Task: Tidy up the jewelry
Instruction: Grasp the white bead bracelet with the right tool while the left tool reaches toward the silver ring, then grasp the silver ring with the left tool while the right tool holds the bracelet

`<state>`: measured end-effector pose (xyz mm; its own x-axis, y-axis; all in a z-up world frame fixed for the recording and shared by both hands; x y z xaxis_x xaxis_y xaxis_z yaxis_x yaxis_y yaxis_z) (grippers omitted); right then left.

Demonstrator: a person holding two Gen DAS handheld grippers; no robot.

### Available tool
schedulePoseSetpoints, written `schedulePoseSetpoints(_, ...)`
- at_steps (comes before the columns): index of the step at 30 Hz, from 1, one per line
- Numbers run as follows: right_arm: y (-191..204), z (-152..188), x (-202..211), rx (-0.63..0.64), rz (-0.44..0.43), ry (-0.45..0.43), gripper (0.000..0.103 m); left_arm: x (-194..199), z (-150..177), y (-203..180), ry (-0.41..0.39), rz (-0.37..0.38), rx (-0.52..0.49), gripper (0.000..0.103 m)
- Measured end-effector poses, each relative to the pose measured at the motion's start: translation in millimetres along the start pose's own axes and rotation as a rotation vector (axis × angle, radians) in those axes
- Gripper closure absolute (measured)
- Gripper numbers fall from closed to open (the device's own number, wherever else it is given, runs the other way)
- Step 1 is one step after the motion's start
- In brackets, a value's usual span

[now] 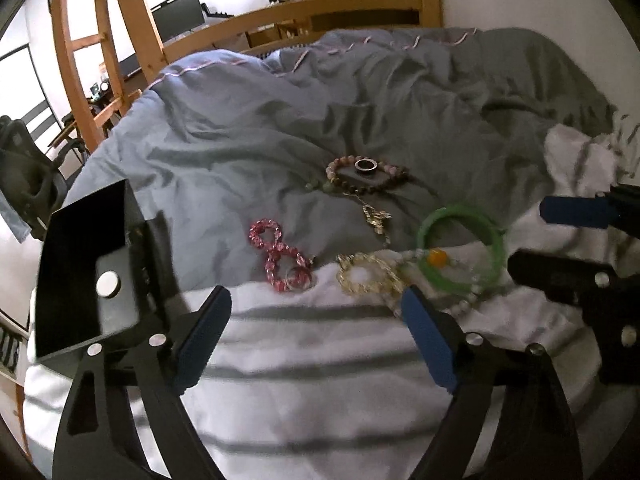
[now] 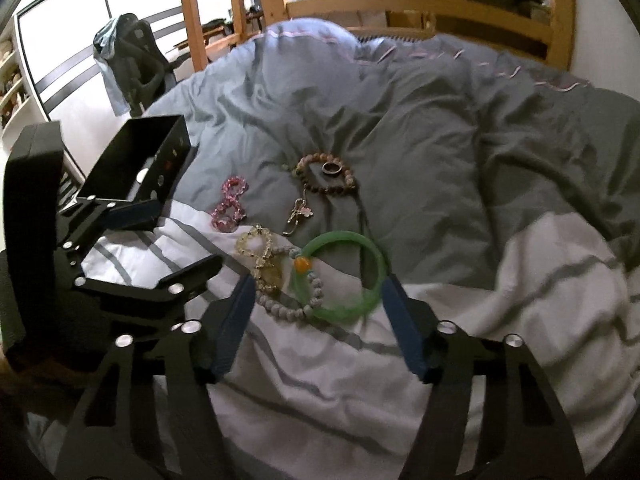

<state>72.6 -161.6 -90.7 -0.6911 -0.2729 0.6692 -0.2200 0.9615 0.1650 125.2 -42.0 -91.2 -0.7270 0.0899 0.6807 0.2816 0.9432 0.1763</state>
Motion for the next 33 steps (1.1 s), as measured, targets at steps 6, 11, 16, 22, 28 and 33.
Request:
schedulePoseSetpoints(6, 6, 4, -41, 0.022, -0.043, 0.087, 0.066, -41, -5, 13, 0.06, 0.003, 0.072, 0.035)
schedulePoseSetpoints(11, 6, 13, -64, 0.014, -0.051, 0.156, 0.086, -57, 0, 17, 0.108, 0.064, 0.123, 0.056)
schedulePoseSetpoints(16, 4, 0, -45, -0.006, -0.064, 0.052, 0.094, -52, -3, 23, 0.105, 0.1, 0.189, 0.086)
schedulePoseSetpoints(22, -6, -14, -23, -0.071, -0.072, -0.04, 0.094, -40, -7, 26, 0.075, 0.122, 0.218, 0.1)
schedulePoseSetpoints(28, -6, -27, -9, -0.084, -0.076, -0.115, 0.094, -26, -13, 27, 0.028, 0.131, 0.222, 0.101)
schedulePoseSetpoints(33, -7, -30, -3, -0.09, -0.073, -0.136, 0.094, -22, -16, 36, 0.021, 0.123, 0.255, 0.101)
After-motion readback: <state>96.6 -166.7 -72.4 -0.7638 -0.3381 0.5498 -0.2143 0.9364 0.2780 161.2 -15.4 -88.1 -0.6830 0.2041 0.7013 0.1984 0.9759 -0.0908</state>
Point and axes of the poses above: each gripper's, at about its wrist camera, not at the fingertips, and x roughly against the way its jaws point, y to its left, z to its underside, the point moved 4 cm from there along -x, roughly the way its jaws point, and after that the axes turned 7 degrees about -y, right-handed, at the moved point
